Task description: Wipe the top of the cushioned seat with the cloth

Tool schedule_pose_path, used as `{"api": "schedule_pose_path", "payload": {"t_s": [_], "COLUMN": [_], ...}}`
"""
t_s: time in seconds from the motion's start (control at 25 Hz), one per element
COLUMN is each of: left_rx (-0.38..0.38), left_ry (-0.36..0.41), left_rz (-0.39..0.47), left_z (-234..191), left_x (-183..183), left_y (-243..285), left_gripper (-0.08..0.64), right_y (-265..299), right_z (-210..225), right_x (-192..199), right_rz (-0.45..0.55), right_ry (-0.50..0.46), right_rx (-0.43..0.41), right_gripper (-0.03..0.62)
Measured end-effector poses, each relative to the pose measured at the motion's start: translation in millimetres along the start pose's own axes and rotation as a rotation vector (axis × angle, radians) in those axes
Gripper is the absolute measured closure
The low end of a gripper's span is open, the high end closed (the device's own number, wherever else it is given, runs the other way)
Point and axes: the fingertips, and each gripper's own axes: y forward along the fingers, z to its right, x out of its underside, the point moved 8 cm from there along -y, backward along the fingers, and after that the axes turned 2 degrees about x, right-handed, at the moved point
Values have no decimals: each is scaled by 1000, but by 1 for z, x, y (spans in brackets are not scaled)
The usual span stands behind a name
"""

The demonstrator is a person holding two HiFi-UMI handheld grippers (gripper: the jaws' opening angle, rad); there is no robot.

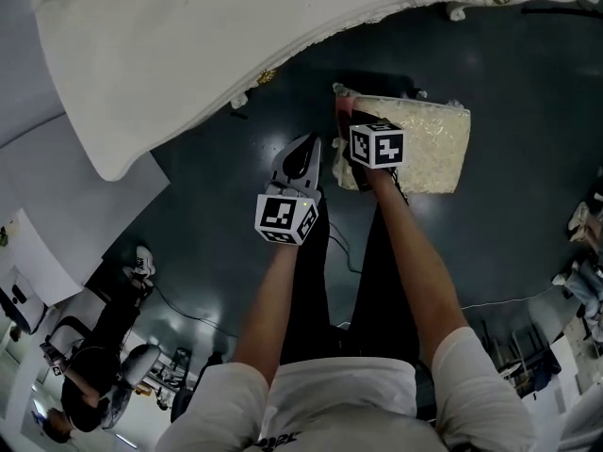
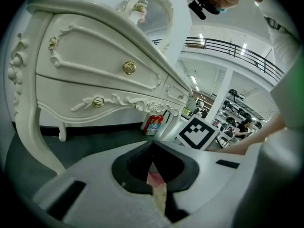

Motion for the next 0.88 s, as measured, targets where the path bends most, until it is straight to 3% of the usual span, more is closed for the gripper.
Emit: {"api": "schedule_pose_path", "payload": {"t_s": [0.16,0.6,0.88], "left_rx": [-5,-8,14], "left_ry": [-4,3,6], "left_rz": [-6,-32,-45], "left_z": [3,30,66], "left_x": [10,23,32], "left_y": [5,35,63], "left_gripper": [546,546,546], "right_y": [17,-11,-40], "right_z": [14,51,87], "right_x": [6,-2,1], "right_rz": [-59,-35,-29], "right_ry": [24,-1,10], "right_rx": [31,-1,25], "right_gripper": [571,566,566]}}
